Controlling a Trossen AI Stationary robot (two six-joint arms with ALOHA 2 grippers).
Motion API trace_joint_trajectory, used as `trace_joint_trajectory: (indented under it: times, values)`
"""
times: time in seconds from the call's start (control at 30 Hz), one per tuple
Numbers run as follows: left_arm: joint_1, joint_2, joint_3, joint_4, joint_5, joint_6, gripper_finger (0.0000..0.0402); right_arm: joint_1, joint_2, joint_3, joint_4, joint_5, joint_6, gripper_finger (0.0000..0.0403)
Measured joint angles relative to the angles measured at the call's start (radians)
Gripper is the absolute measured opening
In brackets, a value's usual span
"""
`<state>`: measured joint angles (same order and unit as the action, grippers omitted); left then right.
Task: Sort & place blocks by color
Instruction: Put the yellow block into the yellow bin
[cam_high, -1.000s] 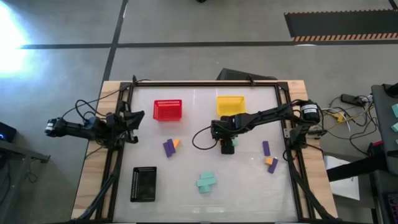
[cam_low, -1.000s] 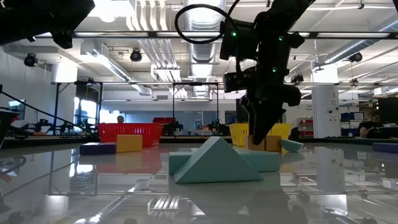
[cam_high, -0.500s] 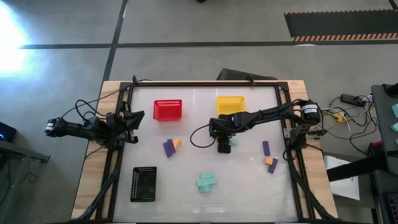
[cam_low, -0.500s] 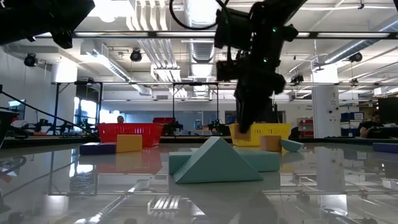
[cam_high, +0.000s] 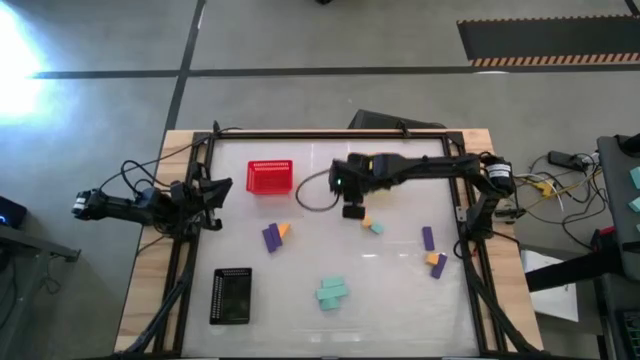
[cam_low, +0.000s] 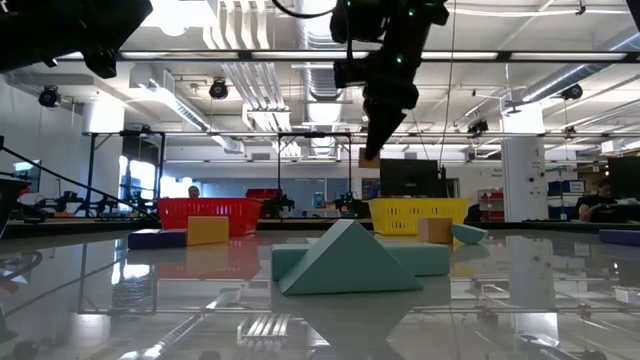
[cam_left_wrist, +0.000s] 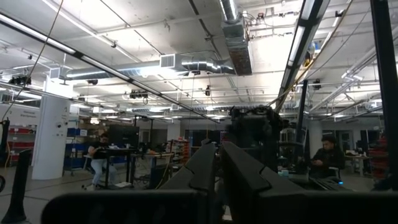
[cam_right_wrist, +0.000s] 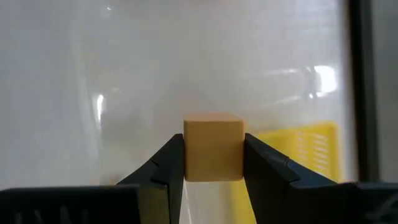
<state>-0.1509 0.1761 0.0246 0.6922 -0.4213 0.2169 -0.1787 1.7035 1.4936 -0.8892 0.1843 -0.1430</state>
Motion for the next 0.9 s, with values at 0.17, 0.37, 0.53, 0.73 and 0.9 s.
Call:
trace_joint_trajectory:
  times: [0.17, 0.37, 0.53, 0.73, 0.9]
  values:
    - [0.000, 0.000, 0.000, 0.004, 0.000, 0.000, 0.0012, -0.119, 0.000, 0.003, -0.110, -0.001, -0.242, 0.0117]
    - [0.000, 0.000, 0.000, 0.004, 0.000, 0.000, 0.0012, -0.276, 0.000, -0.025, -0.098, -0.078, -0.355, 0.0117]
    - [0.000, 0.000, 0.000, 0.004, 0.000, 0.000, 0.0012, -0.349, 0.000, -0.032, -0.076, -0.193, -0.352, 0.0117]
    - [0.000, 0.000, 0.000, 0.003, 0.000, 0.000, 0.0012, -0.366, 0.000, -0.086, 0.054, -0.243, -0.393, 0.0117]
    - [0.000, 0.000, 0.000, 0.000, 0.000, 0.000, 0.0012, -0.368, 0.000, -0.153, 0.146, -0.244, -0.406, 0.0117]
